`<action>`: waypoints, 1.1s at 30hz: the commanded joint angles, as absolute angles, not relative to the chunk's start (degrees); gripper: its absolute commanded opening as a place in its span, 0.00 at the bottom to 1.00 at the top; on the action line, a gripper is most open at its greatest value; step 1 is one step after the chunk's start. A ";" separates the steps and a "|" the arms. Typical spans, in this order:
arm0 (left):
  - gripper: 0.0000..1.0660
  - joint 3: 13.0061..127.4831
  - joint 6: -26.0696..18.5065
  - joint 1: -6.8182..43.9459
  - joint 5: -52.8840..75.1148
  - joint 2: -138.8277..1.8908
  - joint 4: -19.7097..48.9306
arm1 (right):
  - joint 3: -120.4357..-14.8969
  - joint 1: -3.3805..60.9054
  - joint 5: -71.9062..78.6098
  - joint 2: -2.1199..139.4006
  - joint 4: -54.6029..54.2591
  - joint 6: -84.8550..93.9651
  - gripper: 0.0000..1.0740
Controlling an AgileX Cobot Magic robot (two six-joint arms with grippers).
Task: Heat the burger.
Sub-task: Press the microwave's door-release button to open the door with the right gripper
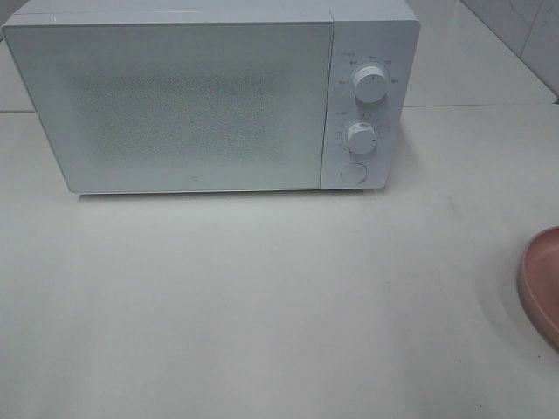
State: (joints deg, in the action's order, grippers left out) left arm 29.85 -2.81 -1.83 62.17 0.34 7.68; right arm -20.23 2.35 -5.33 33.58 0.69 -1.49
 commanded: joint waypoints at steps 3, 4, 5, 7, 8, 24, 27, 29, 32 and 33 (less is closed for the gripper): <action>0.92 29.62 -2.86 -1.89 61.42 1.72 7.73 | -16.84 2.29 10.49 39.65 1.38 -1.55 0.69; 0.92 29.62 -2.86 -1.89 61.42 1.72 7.73 | -16.44 2.29 12.49 40.45 1.38 -1.55 0.69; 0.92 29.62 -2.86 -1.89 61.42 1.72 7.73 | -16.44 2.29 12.49 40.45 1.38 -1.55 0.69; 0.92 29.62 -2.86 -1.89 61.42 1.72 7.73 | -14.95 2.29 19.65 43.54 1.38 -1.55 0.69; 0.92 29.62 -2.86 -1.89 61.42 1.72 7.73 | -14.95 2.29 19.65 43.54 1.38 -1.55 0.69; 0.92 29.62 -2.86 -1.89 61.42 1.72 7.73 | -12.61 2.29 50.53 67.49 -0.57 2.52 0.69; 0.92 29.62 -2.86 -1.89 61.42 1.72 7.73 | -12.61 2.35 57.30 75.57 -2.23 3.90 0.69; 0.92 29.62 -2.86 -1.89 61.42 1.72 7.73 | -12.61 2.35 57.98 76.66 -2.98 3.95 0.69; 0.92 29.62 -2.86 -1.89 61.42 1.72 7.73 | -12.61 6.19 60.45 81.02 -9.28 5.44 0.69; 0.92 29.62 -2.86 -1.89 61.42 1.72 7.73 | -12.61 6.19 60.45 81.02 -9.28 5.44 0.69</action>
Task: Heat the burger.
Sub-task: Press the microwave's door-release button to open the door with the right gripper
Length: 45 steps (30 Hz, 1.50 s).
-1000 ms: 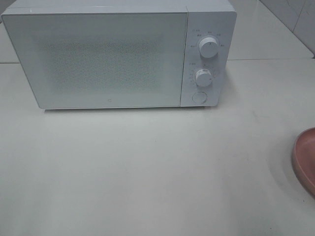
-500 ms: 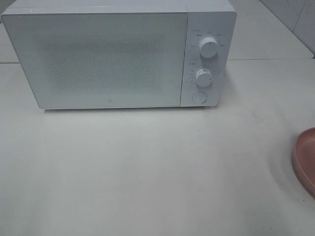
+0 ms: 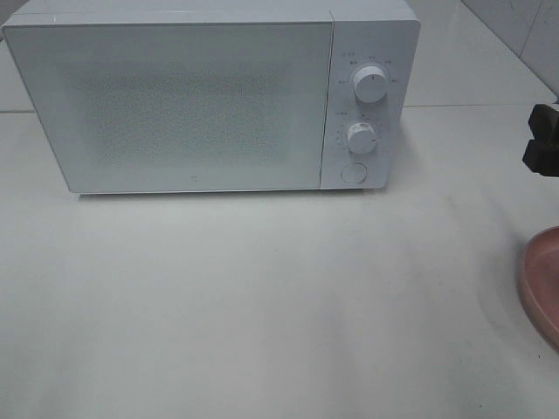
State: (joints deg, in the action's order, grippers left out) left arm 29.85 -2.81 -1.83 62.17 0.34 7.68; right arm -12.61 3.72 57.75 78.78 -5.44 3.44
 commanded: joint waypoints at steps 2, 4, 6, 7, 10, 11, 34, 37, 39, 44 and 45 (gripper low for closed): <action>0.92 29.62 -2.86 -1.89 61.42 1.72 7.73 | -12.61 10.89 63.20 84.00 -14.09 9.11 0.69; 0.92 29.62 -2.86 -1.89 61.42 1.72 7.73 | -12.61 12.66 64.34 85.08 -15.81 10.66 0.69; 0.92 29.62 -2.86 -1.89 61.42 1.72 7.73 | -12.61 15.93 67.04 87.09 -18.39 12.95 0.69; 0.92 29.62 -2.86 -1.89 61.42 1.72 7.73 | -12.61 17.65 68.58 88.18 -19.88 13.52 0.69; 0.92 29.62 -2.86 -1.89 61.42 1.72 7.73 | -12.66 24.06 73.45 92.25 -23.89 13.75 0.68; 0.92 29.62 -2.86 -1.89 61.42 1.72 7.73 | -12.66 25.67 74.71 93.28 -24.92 13.75 0.68; 0.92 29.62 -2.86 -1.89 61.42 1.38 7.73 | -12.78 44.46 80.21 99.01 -38.04 4.93 0.63; 0.92 29.62 -2.86 -1.89 61.42 1.38 7.73 | -12.78 44.46 80.16 99.01 -38.04 -1.26 0.55; 0.92 29.62 -2.86 -1.89 61.42 1.38 7.73 | -12.78 44.46 80.10 99.01 -38.04 -3.61 0.53; 0.92 29.62 -2.86 -1.89 61.42 1.38 7.73 | -12.78 44.46 80.10 99.01 -37.93 -22.12 0.33; 0.92 29.62 -2.86 -1.89 61.42 1.38 7.73 | -12.78 44.46 80.10 99.01 -37.87 -29.97 0.26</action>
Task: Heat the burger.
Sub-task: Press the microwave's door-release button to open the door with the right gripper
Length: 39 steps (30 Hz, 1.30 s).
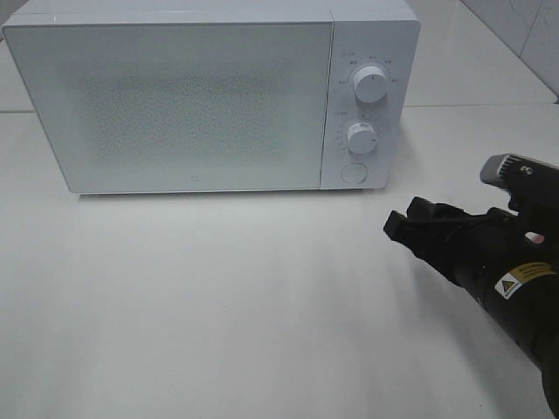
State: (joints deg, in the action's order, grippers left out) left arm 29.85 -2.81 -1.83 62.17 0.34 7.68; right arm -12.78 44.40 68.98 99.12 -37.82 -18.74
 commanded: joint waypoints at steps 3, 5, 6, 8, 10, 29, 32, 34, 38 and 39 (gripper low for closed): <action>0.92 29.62 -2.86 -1.89 61.42 1.38 7.73 | -12.78 44.46 80.10 99.01 -37.87 -41.83 0.16; 0.92 29.62 -2.86 -1.89 61.42 1.38 7.73 | -12.78 44.46 80.10 99.01 -37.87 -45.89 0.14; 0.92 29.62 -2.86 -1.89 61.42 1.38 7.73 | -12.78 44.46 80.10 99.01 -37.87 -53.40 0.10; 0.92 29.62 -2.86 -1.89 61.42 1.38 7.73 | -12.78 44.46 79.98 99.01 -37.87 -58.73 0.06; 0.92 29.62 -2.86 -1.89 61.42 1.38 7.73 | -12.78 44.46 79.30 99.01 -38.10 -63.71 0.00; 0.92 29.62 -2.86 -1.89 61.42 1.38 7.73 | -18.39 44.12 66.69 99.06 -43.95 -68.81 0.00; 0.92 29.62 -2.86 -1.89 61.42 1.38 7.73 | -20.28 44.12 66.69 100.61 -43.89 -67.44 0.00; 0.92 29.62 -2.86 -1.89 61.42 1.38 7.73 | -21.54 44.12 66.58 102.62 -43.89 -67.61 0.00; 0.92 29.62 -2.86 -1.89 61.42 1.38 7.73 | -23.89 44.12 66.46 105.94 -43.66 -68.98 0.00; 0.92 29.62 -2.86 -1.89 61.42 1.38 7.73 | -25.10 44.12 65.78 107.09 -43.54 -68.98 0.00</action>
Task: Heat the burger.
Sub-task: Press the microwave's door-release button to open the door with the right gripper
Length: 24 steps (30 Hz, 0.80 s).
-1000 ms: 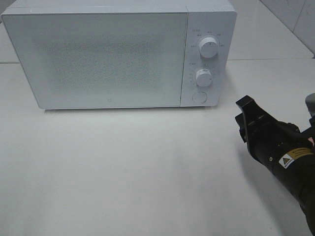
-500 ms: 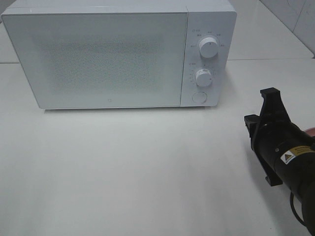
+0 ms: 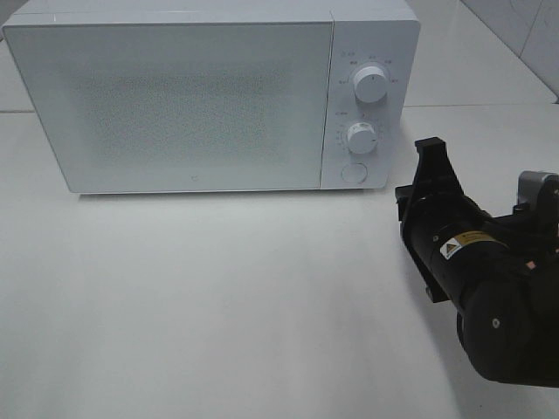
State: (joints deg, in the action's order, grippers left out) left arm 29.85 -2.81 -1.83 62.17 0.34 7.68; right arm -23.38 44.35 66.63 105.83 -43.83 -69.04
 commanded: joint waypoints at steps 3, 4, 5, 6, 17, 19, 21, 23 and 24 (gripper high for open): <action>0.92 29.62 -2.86 -1.89 61.42 1.38 7.73 | -27.27 44.12 63.25 108.29 -43.72 -68.93 0.00; 0.92 29.62 -2.86 -1.89 61.42 1.38 7.73 | -27.27 44.12 63.25 108.29 -43.72 -68.93 0.00; 0.92 29.62 -2.86 -1.89 61.42 1.38 7.73 | -28.53 44.12 61.71 108.92 -43.83 -68.93 0.00; 0.92 29.62 -2.86 -1.89 61.42 1.38 7.73 | -28.53 44.12 61.71 108.92 -43.83 -68.93 0.00; 0.92 29.62 -2.86 -1.89 61.42 1.38 7.73 | -35.64 38.73 52.48 111.73 -40.68 -67.27 0.00; 0.92 29.62 -2.86 -1.89 61.42 1.38 7.73 | -37.18 37.59 51.51 112.41 -39.25 -67.38 0.00; 0.92 29.62 -2.86 -1.89 61.42 1.38 7.73 | -38.22 37.47 51.51 112.93 -39.30 -67.38 0.00; 0.92 29.62 -2.86 -1.89 61.42 1.38 7.73 | -39.08 37.47 51.74 113.27 -39.53 -67.44 0.00; 0.92 29.62 -2.86 -1.89 61.42 1.38 7.73 | -39.48 37.47 51.80 113.50 -39.53 -67.61 0.00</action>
State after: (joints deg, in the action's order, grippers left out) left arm 29.85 -2.81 -1.83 62.17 0.34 7.68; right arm -38.16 37.76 51.85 113.16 -40.16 -68.41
